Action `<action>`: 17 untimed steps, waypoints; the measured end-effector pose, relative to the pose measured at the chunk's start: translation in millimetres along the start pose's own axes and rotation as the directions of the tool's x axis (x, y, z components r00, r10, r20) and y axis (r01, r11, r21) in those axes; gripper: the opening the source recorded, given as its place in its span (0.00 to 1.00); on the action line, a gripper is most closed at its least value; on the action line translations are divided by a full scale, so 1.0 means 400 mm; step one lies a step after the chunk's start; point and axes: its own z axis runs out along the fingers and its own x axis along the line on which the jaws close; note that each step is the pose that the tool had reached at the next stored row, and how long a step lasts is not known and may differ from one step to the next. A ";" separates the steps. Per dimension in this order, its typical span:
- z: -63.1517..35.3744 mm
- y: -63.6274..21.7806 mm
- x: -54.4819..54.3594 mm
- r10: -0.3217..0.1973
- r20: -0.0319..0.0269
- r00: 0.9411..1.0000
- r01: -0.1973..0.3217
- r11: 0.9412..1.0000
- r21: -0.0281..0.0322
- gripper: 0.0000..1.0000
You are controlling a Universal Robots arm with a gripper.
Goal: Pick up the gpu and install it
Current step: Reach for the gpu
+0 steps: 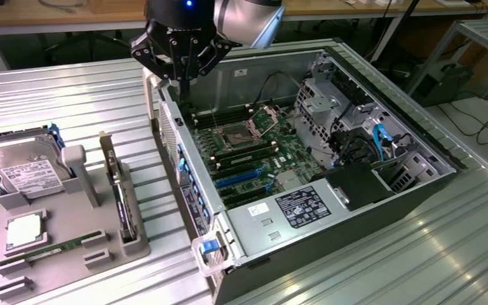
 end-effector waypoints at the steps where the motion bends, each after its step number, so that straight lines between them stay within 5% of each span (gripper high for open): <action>1: 0.000 0.000 0.002 0.000 0.000 1.000 0.000 1.000 0.000 0.11; 17: -0.001 -0.003 0.036 0.000 0.000 1.000 0.000 1.000 0.000 0.11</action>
